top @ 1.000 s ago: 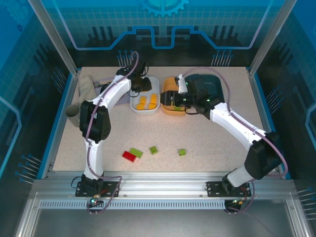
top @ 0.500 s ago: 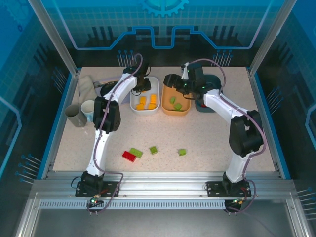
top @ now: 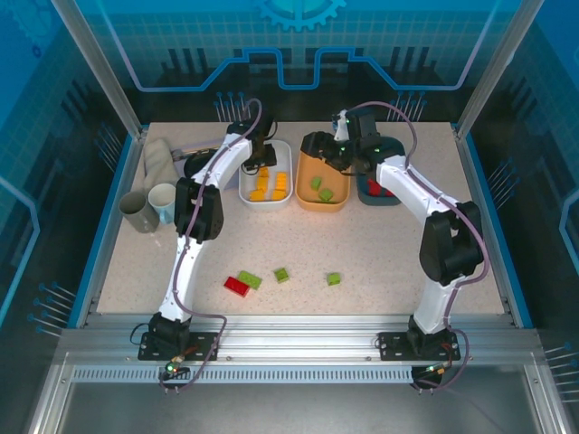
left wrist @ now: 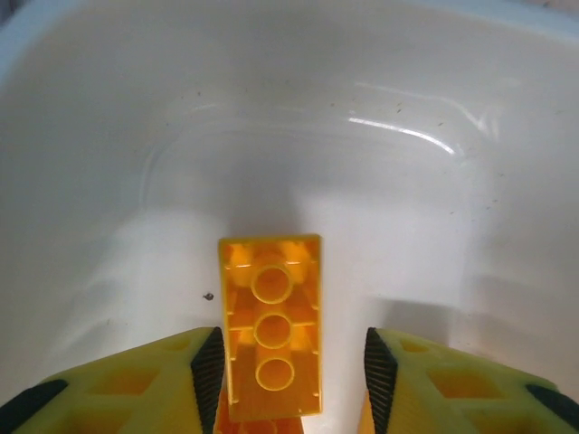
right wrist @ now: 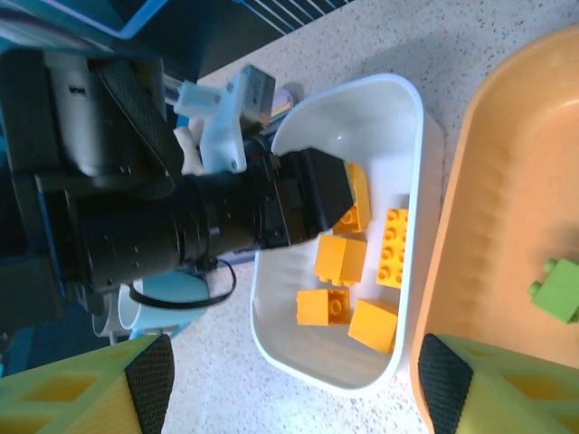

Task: Sort the legos into containers by color

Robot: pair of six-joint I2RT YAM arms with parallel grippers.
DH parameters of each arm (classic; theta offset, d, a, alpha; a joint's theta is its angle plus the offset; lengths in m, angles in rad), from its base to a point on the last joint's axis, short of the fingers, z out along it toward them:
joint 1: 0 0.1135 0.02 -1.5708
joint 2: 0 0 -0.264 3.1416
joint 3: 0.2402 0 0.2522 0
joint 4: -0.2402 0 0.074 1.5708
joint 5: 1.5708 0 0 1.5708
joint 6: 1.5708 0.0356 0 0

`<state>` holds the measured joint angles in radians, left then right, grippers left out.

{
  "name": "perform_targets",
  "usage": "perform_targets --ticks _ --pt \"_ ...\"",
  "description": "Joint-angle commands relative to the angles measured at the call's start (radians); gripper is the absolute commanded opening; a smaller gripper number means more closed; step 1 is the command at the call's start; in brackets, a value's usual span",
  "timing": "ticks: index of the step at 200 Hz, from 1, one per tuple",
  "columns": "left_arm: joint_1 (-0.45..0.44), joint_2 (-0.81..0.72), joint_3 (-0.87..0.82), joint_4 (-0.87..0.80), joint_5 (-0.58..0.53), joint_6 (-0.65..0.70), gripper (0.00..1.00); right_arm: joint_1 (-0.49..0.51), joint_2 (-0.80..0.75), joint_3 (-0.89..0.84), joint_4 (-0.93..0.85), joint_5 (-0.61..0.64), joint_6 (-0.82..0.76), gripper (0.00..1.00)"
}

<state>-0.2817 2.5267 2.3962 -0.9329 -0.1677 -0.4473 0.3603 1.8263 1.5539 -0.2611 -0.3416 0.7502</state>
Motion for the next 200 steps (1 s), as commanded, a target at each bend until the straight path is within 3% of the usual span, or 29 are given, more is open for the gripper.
perform_targets --ticks 1,42,88,110,142,170,190,200 --pt "-0.007 -0.074 0.042 -0.010 0.014 -0.008 0.51 0.023 -0.106 -0.030 -0.073 -0.002 -0.084 0.75" --pt "-0.017 -0.259 -0.053 0.006 0.045 -0.057 0.55 0.079 -0.270 -0.191 -0.137 0.069 -0.253 0.74" --pt "-0.045 -0.707 -0.610 0.262 0.166 -0.168 0.65 0.176 -0.445 -0.366 -0.352 0.202 -0.403 0.74" --pt "-0.075 -0.929 -0.900 0.373 0.255 -0.188 0.68 0.238 -0.500 -0.412 -0.512 0.272 -0.368 0.75" --pt "-0.109 -1.211 -1.221 0.374 0.361 -0.212 0.72 0.347 -0.533 -0.498 -0.662 0.332 -0.281 0.77" --pt "-0.149 -1.452 -1.455 0.353 0.414 -0.238 0.82 0.402 -0.516 -0.578 -0.687 0.329 -0.222 0.77" --pt "-0.167 -1.597 -1.582 0.321 0.442 -0.281 0.98 0.422 -0.467 -0.619 -0.674 0.328 -0.210 0.78" --pt "-0.170 -1.658 -1.638 0.308 0.448 -0.302 0.99 0.435 -0.433 -0.632 -0.655 0.327 -0.209 0.79"
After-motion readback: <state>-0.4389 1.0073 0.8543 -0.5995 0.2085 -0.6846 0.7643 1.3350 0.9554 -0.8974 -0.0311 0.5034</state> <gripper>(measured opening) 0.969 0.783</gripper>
